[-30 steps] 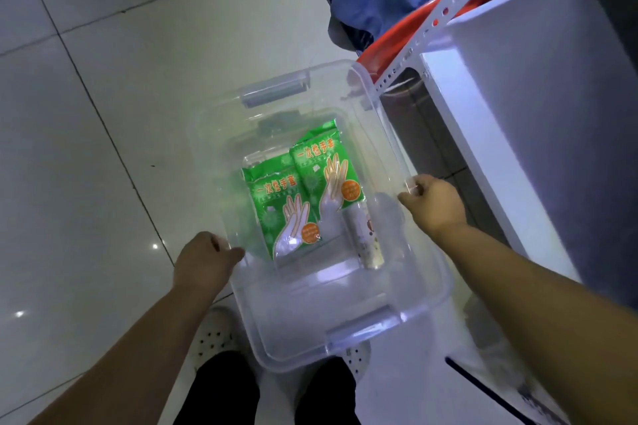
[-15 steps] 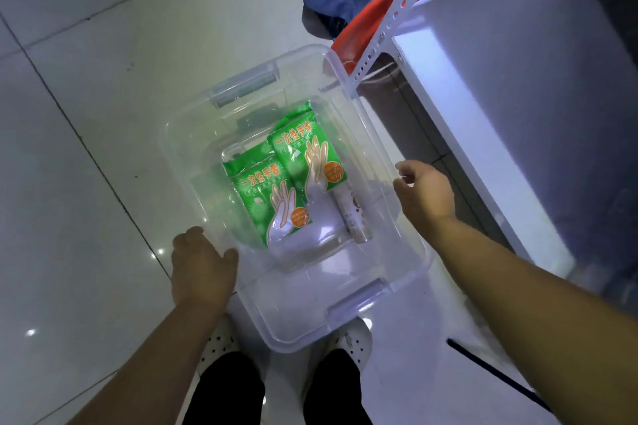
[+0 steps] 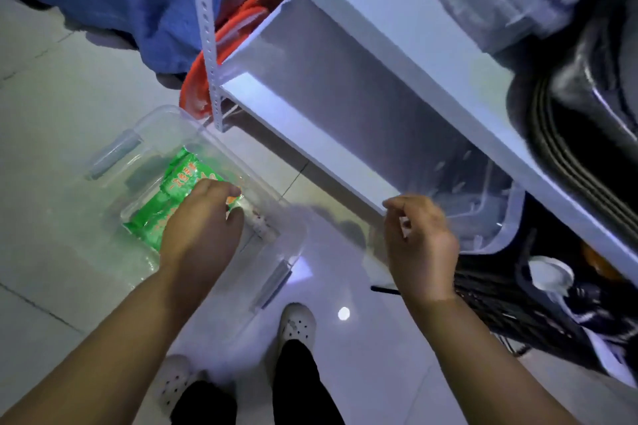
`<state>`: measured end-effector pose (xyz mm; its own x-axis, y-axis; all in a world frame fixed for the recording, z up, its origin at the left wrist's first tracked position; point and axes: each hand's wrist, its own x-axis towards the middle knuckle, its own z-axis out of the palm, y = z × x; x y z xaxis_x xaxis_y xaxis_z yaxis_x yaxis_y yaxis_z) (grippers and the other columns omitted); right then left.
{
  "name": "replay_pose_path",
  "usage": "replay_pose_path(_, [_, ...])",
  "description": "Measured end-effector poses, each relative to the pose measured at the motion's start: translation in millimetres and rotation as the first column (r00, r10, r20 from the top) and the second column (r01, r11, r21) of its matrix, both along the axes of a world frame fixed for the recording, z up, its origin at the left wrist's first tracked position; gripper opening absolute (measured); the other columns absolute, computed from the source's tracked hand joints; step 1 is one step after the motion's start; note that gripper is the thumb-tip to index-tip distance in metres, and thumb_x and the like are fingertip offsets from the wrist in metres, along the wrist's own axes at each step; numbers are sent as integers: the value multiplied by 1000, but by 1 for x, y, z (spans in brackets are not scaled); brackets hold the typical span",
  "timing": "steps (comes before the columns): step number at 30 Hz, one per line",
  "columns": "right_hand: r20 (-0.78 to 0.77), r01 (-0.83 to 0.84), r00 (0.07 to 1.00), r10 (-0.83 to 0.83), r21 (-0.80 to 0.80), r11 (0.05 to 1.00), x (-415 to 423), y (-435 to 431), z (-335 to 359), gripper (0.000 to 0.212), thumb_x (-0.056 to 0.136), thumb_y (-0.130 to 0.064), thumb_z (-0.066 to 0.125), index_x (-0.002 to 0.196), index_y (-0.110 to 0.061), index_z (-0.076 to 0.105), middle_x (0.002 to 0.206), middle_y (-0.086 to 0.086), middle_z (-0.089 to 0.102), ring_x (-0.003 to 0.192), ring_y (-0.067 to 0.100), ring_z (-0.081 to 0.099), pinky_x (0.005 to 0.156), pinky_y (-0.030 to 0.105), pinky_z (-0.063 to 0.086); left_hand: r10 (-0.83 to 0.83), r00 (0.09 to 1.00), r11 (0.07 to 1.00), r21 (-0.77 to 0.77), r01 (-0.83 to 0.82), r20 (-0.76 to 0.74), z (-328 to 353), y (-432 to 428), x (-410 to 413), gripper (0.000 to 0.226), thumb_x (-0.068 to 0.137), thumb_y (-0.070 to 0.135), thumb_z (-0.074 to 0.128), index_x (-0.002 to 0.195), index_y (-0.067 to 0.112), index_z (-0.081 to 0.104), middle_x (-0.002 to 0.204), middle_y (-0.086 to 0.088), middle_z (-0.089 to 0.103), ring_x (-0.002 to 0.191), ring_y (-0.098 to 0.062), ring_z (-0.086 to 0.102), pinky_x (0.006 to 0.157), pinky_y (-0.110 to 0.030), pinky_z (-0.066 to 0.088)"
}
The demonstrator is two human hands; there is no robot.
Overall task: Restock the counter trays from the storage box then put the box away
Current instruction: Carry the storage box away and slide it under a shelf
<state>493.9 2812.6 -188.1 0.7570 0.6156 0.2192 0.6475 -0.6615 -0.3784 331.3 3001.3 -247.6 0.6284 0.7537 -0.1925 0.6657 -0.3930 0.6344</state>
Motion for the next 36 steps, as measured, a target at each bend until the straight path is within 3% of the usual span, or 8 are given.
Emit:
replay_pose_path(3, [81,90,992,-97,82,993,2,-31,27,15,78,6,62,85,-6,69,88,8,69,82,27,60,75,26,46,-95,995,995,-13,95,-3,20,-18,16,22,81,10,58,101,18,62,109,-4,58,85,-29,63,72,-35,45])
replay_pose_path(7, [131,450,879,-459,97,888,15,-58,43,20,80,-7,61,100,-4,61,103,15,62,95,33,50,84,31,32,-201,979,980,1,201,-19,36,-44,29,21,80,9,62,99,16,63,105,-6,60,86,-30,63,70,-38,48])
replay_pose_path(11, [-158,639,755,-637,-39,768,38,-54,38,54,94,-44,37,117,3,50,113,22,57,106,37,50,91,46,39,-300,952,954,-7,300,-57,43,-67,32,19,80,13,63,99,16,64,104,-4,60,89,-28,64,66,-36,50])
replay_pose_path(15, [-332,701,689,-644,82,708,54,-50,32,33,98,-30,40,103,0,52,103,20,58,97,32,54,81,45,46,-332,940,943,-14,332,-82,45,-76,30,18,82,15,60,99,19,64,106,0,60,89,-24,64,65,-35,50])
replay_pose_path(20, [-493,554,772,-402,211,805,36,-40,24,24,89,-13,47,69,-18,35,88,7,38,81,18,34,60,25,28,-352,922,936,-30,352,-164,44,-76,24,22,85,20,57,106,20,62,111,-1,58,96,-24,62,69,-36,50])
replay_pose_path(30, [-370,196,913,-169,36,980,-82,-18,-14,29,78,-16,70,96,1,54,94,11,48,92,30,50,84,41,41,-202,960,970,-173,169,-196,46,-39,3,25,87,29,56,111,24,63,103,1,70,97,-26,63,76,-32,46])
replay_pose_path(32, [-286,92,953,-95,-25,995,-107,-21,-25,32,79,-28,61,95,-1,54,90,16,54,88,34,52,79,38,36,-54,992,941,-338,13,-111,42,-33,0,31,87,34,58,114,19,61,91,-2,68,92,-27,63,76,-30,46])
replay_pose_path(36, [-116,-94,990,77,-152,984,-146,-36,-50,28,80,-34,55,94,-11,49,81,14,61,83,24,43,74,34,34,402,915,683,-668,-295,7,32,-23,-8,56,76,40,68,121,11,50,90,-9,62,94,-32,65,91,-50,50])
